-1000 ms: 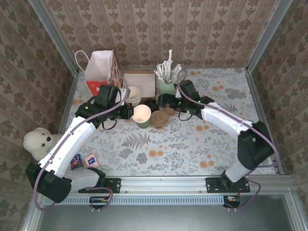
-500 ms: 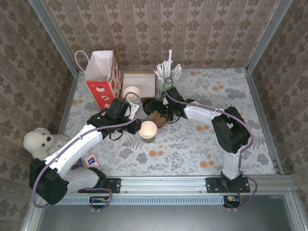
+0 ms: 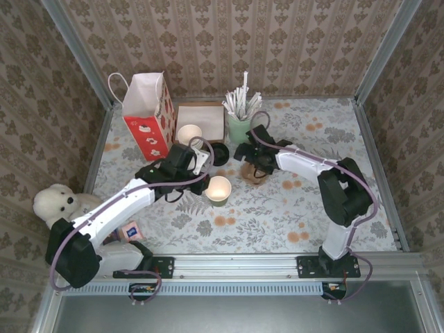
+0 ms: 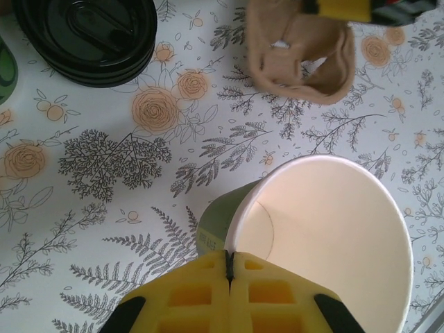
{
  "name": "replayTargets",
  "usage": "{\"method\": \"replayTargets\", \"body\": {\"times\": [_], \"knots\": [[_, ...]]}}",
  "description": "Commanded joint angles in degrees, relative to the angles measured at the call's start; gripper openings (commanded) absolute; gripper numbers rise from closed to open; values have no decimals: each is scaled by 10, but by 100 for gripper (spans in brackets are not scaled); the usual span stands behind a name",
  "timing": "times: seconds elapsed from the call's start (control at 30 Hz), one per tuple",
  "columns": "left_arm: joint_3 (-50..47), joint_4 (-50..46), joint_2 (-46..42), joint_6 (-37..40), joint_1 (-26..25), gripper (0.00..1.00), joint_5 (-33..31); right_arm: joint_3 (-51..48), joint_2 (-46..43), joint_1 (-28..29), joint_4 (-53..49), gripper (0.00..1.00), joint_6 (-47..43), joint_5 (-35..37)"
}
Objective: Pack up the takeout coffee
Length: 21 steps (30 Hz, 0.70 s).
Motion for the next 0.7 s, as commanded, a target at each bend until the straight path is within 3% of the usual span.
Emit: {"method": "replayTargets", "body": {"times": [0.0,0.1,0.3,0.47,0.67], "knots": [[0,27,10,17,-5,0,-8,-16,-46,-7,-13,100,-37,25],[2,35,21,17,-5,0,-5,-6,-53,1,2,100,-83,-23],[11,41,49,18,-16,0,0,32,-40,30,14,98,-124,-53],[22,38,70,19,-22,3,14,76,12,42,22,88,-149,-109],[31,25,62,20,-22,13,19,142,82,58,-6,71,-155,-57]]}}
